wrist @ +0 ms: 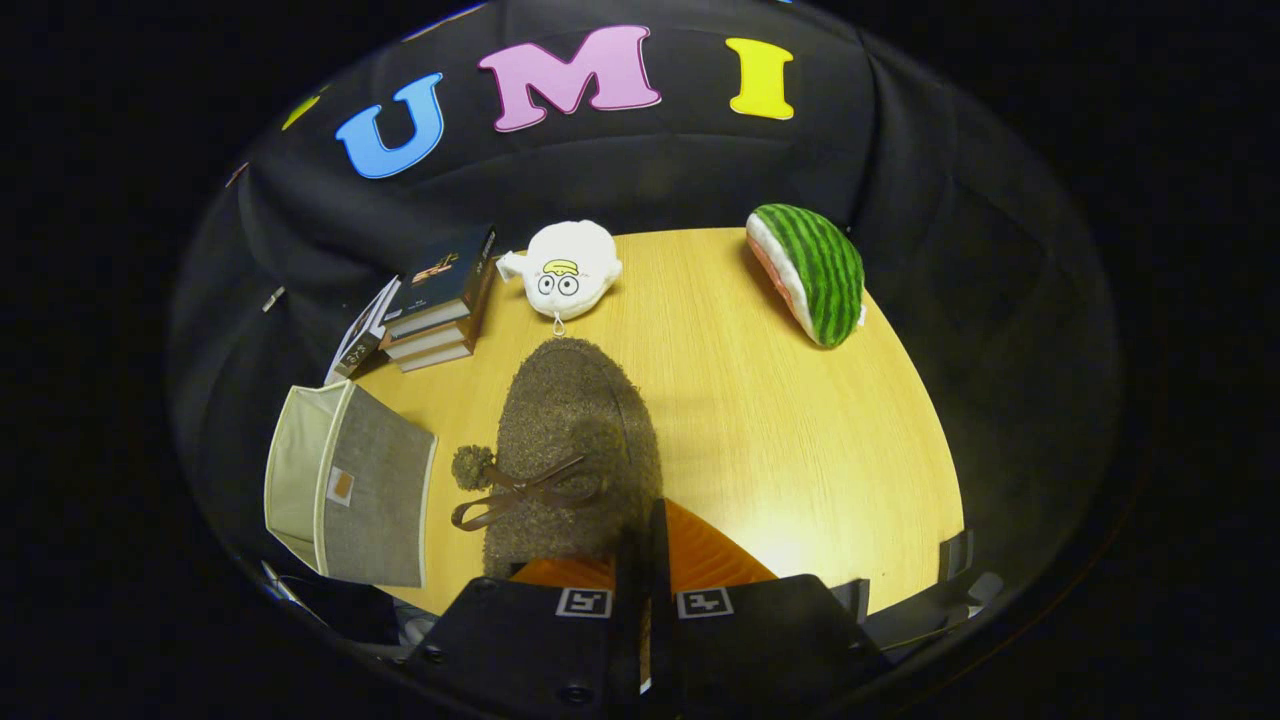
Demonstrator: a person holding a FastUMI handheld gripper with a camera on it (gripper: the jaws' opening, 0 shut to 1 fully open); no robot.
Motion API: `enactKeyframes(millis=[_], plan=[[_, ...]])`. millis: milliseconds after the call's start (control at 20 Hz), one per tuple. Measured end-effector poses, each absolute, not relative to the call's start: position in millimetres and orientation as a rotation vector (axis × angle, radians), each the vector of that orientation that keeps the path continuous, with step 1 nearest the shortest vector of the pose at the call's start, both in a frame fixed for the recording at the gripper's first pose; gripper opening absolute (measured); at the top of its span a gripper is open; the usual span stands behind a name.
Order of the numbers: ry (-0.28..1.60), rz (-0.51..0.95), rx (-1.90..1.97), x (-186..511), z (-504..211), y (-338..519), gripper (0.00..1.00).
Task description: Open the storage box then place both shoes into the box .Put the left shoe in first, then the right shoe, with the right side of both shoes facing outward in a uniform manner.
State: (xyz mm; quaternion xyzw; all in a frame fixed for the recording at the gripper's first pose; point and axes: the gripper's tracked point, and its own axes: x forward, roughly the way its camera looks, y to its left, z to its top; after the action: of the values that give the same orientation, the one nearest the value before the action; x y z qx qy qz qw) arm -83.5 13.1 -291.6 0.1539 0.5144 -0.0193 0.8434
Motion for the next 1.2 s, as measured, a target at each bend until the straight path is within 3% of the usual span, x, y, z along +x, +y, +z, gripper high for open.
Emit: enactKeyframes(millis=[300, 700, 1200], plan=[[1.065, -0.06, 0.34, -64, -248, 77, 0.09], [1.088, 0.024, 0.414, -42, -211, 185, 0.09], [1.19, 0.075, 0.471, -49, -217, 286, 0.09]])
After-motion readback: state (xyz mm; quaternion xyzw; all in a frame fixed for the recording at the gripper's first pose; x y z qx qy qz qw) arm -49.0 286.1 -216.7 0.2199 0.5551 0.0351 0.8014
